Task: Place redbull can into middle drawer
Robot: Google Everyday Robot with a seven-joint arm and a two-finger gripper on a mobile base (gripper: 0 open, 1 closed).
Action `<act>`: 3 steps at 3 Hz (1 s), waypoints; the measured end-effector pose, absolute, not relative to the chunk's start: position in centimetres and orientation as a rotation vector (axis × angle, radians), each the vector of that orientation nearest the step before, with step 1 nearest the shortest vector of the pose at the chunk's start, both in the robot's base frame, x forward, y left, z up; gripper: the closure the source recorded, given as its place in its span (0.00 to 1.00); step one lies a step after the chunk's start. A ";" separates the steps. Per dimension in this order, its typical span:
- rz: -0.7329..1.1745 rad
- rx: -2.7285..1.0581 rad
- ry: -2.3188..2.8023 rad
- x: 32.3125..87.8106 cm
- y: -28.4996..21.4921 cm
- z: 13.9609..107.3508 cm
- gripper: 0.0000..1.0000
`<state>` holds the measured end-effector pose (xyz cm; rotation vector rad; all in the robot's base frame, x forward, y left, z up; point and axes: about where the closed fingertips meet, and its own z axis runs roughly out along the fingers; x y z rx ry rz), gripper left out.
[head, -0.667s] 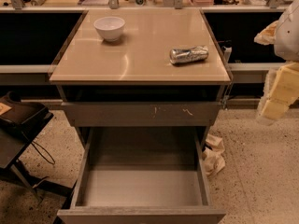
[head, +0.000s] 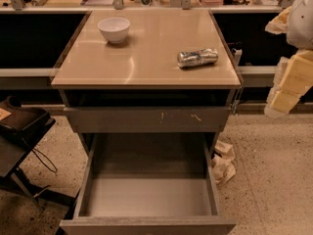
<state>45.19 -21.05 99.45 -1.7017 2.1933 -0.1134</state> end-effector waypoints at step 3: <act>0.016 -1.857 2.212 56.3 -22.3 95.7 0.00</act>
Offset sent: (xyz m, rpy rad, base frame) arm 0.1536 -0.0682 0.1066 0.1054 -0.0542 0.0834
